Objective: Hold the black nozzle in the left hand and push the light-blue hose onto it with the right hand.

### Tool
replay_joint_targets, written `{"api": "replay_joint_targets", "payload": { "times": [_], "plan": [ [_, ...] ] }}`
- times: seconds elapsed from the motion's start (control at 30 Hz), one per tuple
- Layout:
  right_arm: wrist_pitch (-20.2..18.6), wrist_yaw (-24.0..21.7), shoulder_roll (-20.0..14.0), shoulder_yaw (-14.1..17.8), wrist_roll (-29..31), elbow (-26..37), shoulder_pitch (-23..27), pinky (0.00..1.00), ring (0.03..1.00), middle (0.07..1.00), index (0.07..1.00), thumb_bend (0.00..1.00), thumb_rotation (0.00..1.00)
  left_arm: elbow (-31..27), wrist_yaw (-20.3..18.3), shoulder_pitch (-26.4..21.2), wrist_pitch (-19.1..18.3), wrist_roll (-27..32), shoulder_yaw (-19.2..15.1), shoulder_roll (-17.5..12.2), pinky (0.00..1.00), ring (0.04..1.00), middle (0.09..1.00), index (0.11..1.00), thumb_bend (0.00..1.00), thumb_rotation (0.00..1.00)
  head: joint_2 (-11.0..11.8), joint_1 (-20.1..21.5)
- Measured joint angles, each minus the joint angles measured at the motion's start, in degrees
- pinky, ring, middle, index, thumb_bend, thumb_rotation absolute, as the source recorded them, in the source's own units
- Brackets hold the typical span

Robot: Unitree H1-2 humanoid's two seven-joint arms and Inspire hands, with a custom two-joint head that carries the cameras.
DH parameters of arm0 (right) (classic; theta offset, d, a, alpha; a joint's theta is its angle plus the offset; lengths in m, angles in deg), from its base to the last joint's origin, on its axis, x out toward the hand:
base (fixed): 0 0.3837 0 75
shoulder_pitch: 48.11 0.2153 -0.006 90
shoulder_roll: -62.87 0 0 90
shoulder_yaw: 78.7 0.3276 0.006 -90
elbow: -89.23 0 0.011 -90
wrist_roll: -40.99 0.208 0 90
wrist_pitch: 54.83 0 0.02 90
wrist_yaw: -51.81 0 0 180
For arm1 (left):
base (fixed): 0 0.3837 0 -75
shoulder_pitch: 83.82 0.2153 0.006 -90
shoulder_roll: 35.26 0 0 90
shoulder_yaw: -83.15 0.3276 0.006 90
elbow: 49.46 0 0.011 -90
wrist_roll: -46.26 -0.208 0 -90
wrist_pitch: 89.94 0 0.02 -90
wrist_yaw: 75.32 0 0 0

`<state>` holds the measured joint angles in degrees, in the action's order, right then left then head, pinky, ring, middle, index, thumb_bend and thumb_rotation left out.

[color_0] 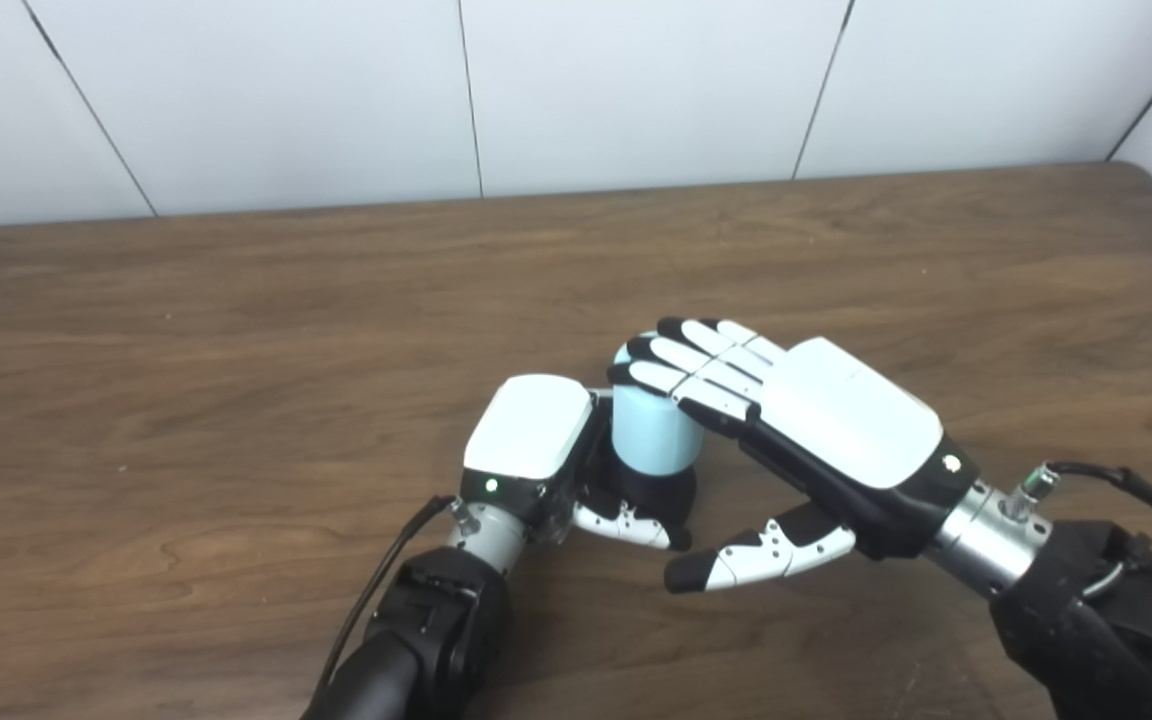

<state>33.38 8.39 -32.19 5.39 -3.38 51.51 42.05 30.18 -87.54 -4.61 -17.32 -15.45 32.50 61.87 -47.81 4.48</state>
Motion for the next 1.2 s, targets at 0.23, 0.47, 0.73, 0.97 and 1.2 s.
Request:
{"api": "replay_joint_targets", "payload": {
  "times": [0.23, 0.47, 0.73, 0.97, 1.2],
  "plan": [
    [0.08, -0.24, -0.6, -0.14, -0.26, -0.07, 0.0, 0.98, 0.985, 0.961, 0.914, 0.57, 1.0, -0.02, -0.04, 0.0, -0.02, -0.12, 0.01, 0.0, 0.43, 0.453, 0.503, 0.476, 0.5, 0.0, -0.17, -0.18],
    [0.6, 0.17, -0.9, -0.38, -0.62, -0.57, -0.32, 0.95, 0.977, 0.946, 0.908, 0.58, 1.0, -0.27, -0.92, -0.09, -0.1, -0.42, 0.0, -0.01, 0.42, 0.443, 0.488, 0.476, 0.5, 0.0, -0.18, -0.35],
    [2.53, 3.24, -1.42, -0.39, 0.07, -2.63, -0.71, 0.92, 0.957, 0.929, 0.893, 0.57, 1.0, -0.5, -1.53, -0.12, -0.23, -0.72, -0.03, 0.0, 0.45, 0.467, 0.52, 0.471, 0.5, 0.0, -0.09, -0.44],
    [3.18, 5.41, -1.58, -0.75, 0.29, -3.95, -1.37, 0.94, 0.96, 0.928, 0.895, 0.57, 1.0, -0.58, -1.88, -0.16, -0.24, -0.73, -0.06, 0.0, 0.44, 0.456, 0.518, 0.471, 0.5, 0.0, -0.26, -0.26],
    [3.62, 8.13, -1.59, -1.43, 0.32, -4.62, -2.57, 0.94, 0.95, 0.922, 0.883, 0.56, 0.97, -0.61, -1.89, -0.12, -0.26, -0.79, -0.06, 0.02, 0.45, 0.481, 0.531, 0.466, 0.5, 0.0, -0.44, -0.26]
  ]
}}
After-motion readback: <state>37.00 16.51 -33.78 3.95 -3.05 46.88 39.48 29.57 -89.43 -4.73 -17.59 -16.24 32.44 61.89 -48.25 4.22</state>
